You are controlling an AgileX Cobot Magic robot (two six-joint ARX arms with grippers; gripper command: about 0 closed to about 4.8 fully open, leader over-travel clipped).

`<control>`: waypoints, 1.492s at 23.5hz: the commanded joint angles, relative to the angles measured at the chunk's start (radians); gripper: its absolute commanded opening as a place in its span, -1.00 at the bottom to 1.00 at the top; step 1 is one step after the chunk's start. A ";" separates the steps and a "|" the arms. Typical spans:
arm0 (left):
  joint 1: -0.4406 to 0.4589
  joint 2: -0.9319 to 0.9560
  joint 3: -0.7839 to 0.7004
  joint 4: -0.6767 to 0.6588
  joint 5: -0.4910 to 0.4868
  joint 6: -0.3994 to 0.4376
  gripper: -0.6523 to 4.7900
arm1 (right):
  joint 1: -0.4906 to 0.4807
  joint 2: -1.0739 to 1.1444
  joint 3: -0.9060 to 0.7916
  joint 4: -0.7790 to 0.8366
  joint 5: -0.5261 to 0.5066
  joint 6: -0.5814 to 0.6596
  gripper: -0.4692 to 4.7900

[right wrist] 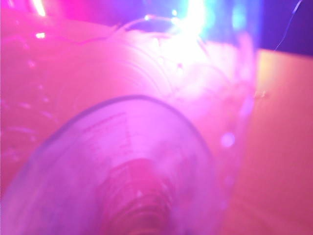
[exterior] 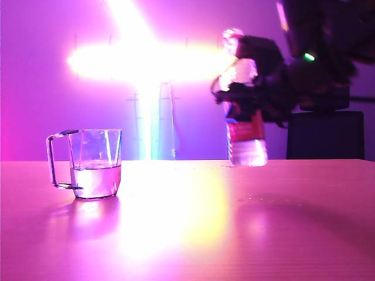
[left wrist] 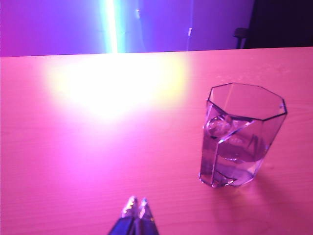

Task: Pick up the mineral water bottle on the table and pour water into the mug until it's half full.

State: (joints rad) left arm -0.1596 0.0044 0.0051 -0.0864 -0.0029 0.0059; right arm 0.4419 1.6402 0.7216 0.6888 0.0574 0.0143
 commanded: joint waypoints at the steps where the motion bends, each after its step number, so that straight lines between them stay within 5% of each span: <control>1: 0.006 0.002 0.004 0.013 0.003 -0.003 -0.77 | -0.019 -0.006 -0.058 0.139 -0.057 0.045 -0.07; 20: 0.006 0.002 0.004 0.013 0.003 -0.003 -0.77 | -0.032 0.158 -0.097 0.302 -0.113 0.068 -0.05; 35: 0.063 0.002 0.004 0.013 0.003 -0.003 -0.77 | -0.032 0.153 -0.100 0.268 -0.154 0.067 0.84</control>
State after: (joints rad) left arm -0.1089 0.0040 0.0048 -0.0864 -0.0013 0.0059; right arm 0.4088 1.8019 0.6201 0.9371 -0.0765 0.0792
